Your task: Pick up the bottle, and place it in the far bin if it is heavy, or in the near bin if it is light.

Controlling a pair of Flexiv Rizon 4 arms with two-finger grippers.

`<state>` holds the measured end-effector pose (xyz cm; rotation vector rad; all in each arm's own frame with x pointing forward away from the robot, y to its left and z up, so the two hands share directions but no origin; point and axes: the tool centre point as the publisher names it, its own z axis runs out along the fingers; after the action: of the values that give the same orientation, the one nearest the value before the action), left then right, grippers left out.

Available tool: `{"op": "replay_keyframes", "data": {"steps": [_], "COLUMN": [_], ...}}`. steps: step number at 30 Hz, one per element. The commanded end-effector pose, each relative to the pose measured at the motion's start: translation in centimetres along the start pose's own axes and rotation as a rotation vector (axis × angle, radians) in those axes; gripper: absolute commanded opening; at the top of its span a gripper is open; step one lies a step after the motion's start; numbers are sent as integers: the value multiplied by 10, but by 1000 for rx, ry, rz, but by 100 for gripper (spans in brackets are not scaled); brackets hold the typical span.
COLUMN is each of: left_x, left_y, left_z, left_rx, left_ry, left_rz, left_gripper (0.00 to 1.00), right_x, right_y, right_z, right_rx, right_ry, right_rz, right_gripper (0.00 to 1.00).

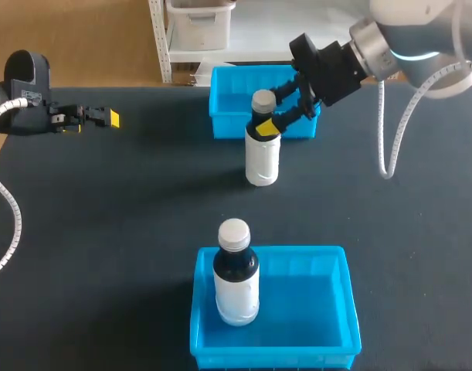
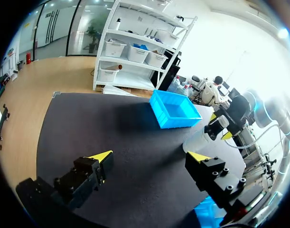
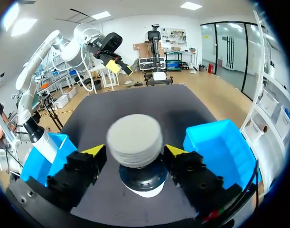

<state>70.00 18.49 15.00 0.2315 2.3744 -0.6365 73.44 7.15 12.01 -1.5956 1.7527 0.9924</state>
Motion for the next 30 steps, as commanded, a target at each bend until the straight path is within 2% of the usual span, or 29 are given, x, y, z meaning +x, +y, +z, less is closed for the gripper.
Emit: {"op": "replay_keyframes", "data": {"steps": [1,4,7,10,11,18,30], "left_x": [0,0,0,0,0,0,0], "left_y": [0,0,0,0,0,0,0], "left_z": [0,0,0,0,0,0,0], "left_rx": [0,0,0,0,0,0,0], "left_ry": [0,0,0,0,0,0,0], "left_rz": [0,0,0,0,0,0,0], "left_gripper": [100,100,100,100,100,100,100], "right_x": [0,1,1,1,1,-4,-9], "right_y": [2,2,2,3,3,4,4], "right_z": [0,0,0,-2,-2,-13,-60], "right_rx": [6,6,8,11,13,37,130], "right_ry": [-1,-1,-2,-5,-6,-13,-26], "right_rz": [3,4,4,4,5,-7,7], "right_gripper": [49,45,37,13,0,0,0]}}
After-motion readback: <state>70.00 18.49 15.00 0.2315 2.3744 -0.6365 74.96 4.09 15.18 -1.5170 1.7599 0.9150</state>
